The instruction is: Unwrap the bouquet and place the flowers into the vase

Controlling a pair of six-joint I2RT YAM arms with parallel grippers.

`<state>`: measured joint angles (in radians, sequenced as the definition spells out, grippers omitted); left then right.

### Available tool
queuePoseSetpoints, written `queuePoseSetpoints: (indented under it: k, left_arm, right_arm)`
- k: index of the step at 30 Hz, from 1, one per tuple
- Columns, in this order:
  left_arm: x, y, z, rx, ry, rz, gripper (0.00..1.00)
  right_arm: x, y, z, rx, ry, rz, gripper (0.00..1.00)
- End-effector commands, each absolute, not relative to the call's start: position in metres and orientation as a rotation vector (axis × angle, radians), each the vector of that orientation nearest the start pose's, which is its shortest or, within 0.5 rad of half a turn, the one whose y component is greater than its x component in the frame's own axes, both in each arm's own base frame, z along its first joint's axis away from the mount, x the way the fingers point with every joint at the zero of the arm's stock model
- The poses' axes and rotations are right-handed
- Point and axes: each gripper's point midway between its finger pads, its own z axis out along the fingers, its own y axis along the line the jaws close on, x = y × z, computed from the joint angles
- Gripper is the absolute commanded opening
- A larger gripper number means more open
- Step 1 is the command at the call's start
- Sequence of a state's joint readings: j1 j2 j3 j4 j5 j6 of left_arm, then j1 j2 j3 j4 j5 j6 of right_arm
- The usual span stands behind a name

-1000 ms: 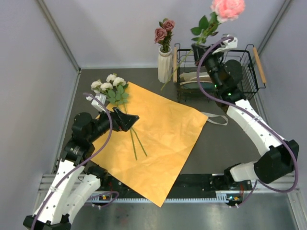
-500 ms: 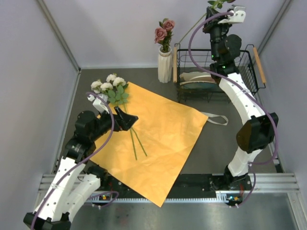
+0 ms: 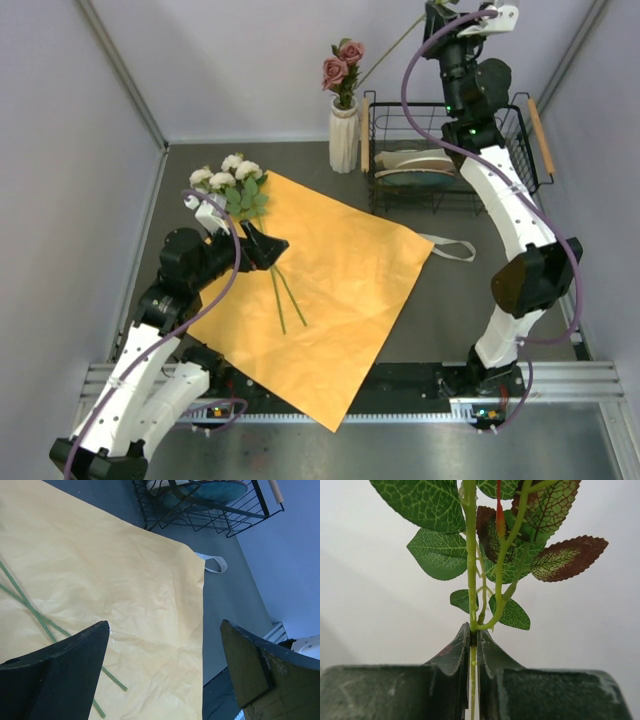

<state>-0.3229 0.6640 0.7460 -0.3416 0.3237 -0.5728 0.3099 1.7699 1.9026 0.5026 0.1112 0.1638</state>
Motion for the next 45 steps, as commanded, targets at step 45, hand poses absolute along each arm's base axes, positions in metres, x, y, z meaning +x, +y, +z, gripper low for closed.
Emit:
queuePoseSetpoints:
  k: [45]
  left_arm:
    - [0.23, -0.13, 0.282, -0.08, 1.864, -0.753, 0.99]
  right_arm:
    - [0.585, 0.309, 0.32, -0.584, 1.356, 0.647, 0.1]
